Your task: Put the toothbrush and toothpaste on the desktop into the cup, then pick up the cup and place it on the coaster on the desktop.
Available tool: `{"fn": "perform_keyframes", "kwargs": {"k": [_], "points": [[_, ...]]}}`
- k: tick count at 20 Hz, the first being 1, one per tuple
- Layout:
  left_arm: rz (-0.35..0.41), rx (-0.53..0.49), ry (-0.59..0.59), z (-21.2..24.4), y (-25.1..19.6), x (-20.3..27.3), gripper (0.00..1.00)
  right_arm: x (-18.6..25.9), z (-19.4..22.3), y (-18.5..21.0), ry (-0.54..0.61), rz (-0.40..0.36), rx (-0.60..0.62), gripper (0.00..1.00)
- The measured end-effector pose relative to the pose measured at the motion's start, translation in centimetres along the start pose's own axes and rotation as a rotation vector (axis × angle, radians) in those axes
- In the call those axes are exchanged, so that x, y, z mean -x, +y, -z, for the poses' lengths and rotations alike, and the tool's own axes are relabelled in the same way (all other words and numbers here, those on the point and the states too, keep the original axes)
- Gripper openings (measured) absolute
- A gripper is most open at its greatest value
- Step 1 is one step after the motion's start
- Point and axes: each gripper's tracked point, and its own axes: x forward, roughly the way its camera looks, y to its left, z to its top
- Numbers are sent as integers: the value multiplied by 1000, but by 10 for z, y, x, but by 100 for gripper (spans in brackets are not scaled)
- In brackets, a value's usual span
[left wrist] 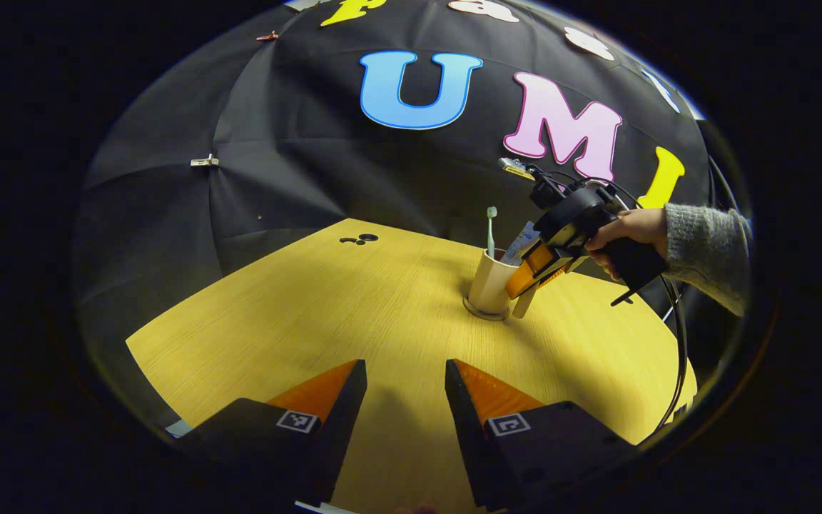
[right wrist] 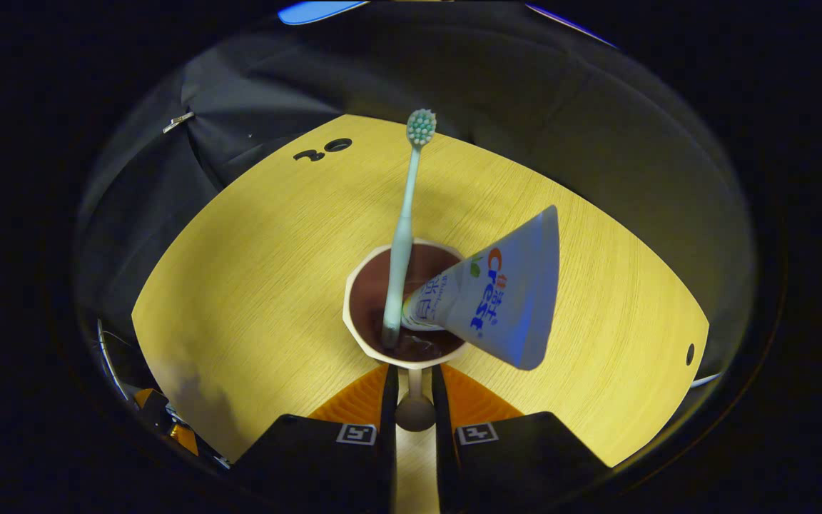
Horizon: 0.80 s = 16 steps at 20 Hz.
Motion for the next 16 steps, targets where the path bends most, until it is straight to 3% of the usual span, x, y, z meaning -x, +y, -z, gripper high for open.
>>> {"fn": "perform_keyframes", "kwargs": {"k": [6,10,11,12,13,14,16], "points": [[3,-19,4,-4,-4,1,72,9,-5,1,-48,-31,-73,36],[10,-34,4,-14,-9,1,72,28,-4,-7,-118,-35,-97,51],[15,-38,3,-19,-12,0,72,34,-6,-10,-156,-34,-111,60],[21,-42,2,-23,-15,-2,72,43,-8,-12,-201,-38,-130,60],[27,-46,-1,-30,-18,-1,73,51,-8,-15,-238,-34,-146,67],[34,-51,-5,-37,-22,-2,73,63,-11,-19,-282,-30,-159,60],[46,-62,-31,-55,-31,0,77,93,-14,-24,-375,-30,-187,62]]}}
